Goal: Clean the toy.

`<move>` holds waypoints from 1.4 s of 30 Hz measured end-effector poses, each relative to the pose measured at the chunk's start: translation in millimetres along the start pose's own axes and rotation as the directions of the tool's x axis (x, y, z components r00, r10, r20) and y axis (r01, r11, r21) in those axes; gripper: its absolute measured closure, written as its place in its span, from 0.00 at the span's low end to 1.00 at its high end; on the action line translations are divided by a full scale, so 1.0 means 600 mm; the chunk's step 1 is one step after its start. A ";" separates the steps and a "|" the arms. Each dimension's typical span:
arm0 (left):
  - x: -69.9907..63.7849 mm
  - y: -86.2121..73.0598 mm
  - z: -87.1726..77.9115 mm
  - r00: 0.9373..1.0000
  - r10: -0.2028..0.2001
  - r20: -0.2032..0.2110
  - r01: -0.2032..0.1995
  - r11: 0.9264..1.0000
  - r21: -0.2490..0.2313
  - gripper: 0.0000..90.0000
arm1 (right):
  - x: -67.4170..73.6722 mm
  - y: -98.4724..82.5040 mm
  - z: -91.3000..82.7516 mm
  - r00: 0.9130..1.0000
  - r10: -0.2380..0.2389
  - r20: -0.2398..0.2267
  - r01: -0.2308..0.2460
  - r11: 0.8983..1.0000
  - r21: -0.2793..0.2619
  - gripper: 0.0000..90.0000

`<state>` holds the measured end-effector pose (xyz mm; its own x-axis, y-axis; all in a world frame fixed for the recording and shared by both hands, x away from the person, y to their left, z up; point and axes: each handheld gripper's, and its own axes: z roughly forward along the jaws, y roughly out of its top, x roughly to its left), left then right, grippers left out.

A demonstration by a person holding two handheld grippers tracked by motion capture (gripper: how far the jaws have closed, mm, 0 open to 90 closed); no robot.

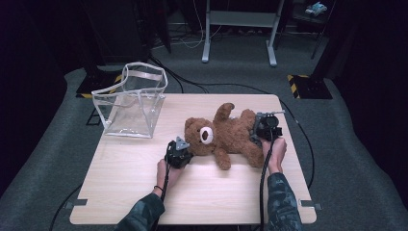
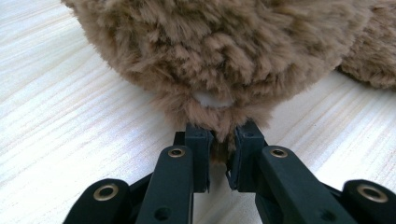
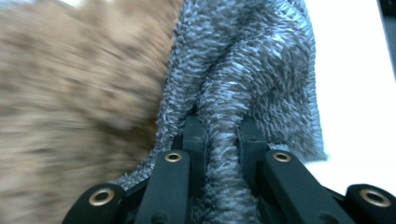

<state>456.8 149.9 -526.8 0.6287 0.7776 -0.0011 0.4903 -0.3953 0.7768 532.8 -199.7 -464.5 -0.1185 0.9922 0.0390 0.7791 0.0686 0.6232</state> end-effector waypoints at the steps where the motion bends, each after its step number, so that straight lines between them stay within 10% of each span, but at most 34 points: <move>1: 0.001 0.000 0.000 1.000 0.005 0.000 -0.005 1.000 0.003 0.89 | -0.009 -0.005 0.014 1.000 0.008 0.006 -0.009 0.999 0.052 0.87; 8: 0.001 0.000 -0.001 1.000 0.008 0.005 -0.008 1.000 0.005 0.89 | -0.017 -0.014 -0.037 0.999 0.031 0.008 -0.031 0.999 -0.023 0.86; 12: 0.000 0.000 -0.001 1.000 0.007 0.005 -0.007 1.000 0.005 0.89 | -0.004 -0.007 -0.064 0.996 0.005 -0.092 -0.017 0.992 -0.122 0.86; 17: 0.001 0.000 -0.001 1.000 0.008 0.005 -0.008 1.000 0.005 0.89 | 0.015 -0.013 -0.016 0.998 -0.033 -0.058 0.036 0.998 0.057 0.86; 24: -0.002 0.000 0.000 1.000 0.001 -0.005 -0.001 1.000 -0.002 0.89 | 0.024 -0.012 -0.079 0.991 0.000 -0.131 -0.012 0.995 -0.094 0.86; 28: -0.002 0.000 0.000 1.000 0.001 -0.013 -0.001 1.000 0.000 0.89 | 0.049 -0.023 -0.065 0.992 -0.048 -0.118 0.043 0.998 -0.045 0.86; 35: -0.001 0.000 -0.001 1.000 0.001 -0.008 -0.001 1.000 0.006 0.89 | 0.004 -0.059 -0.057 0.997 -0.028 -0.071 0.030 0.999 0.022 0.86; 42: -0.001 0.000 0.000 1.000 0.004 -0.015 -0.004 1.000 0.001 0.89 | 0.044 -0.036 -0.122 0.988 -0.087 -0.126 0.074 0.992 -0.104 0.86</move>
<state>456.1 149.3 -526.8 0.6214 0.7834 0.0113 0.4888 -0.3989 0.7759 467.8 -182.8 -419.7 -0.2621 0.9615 0.0827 0.6998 0.1304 0.7023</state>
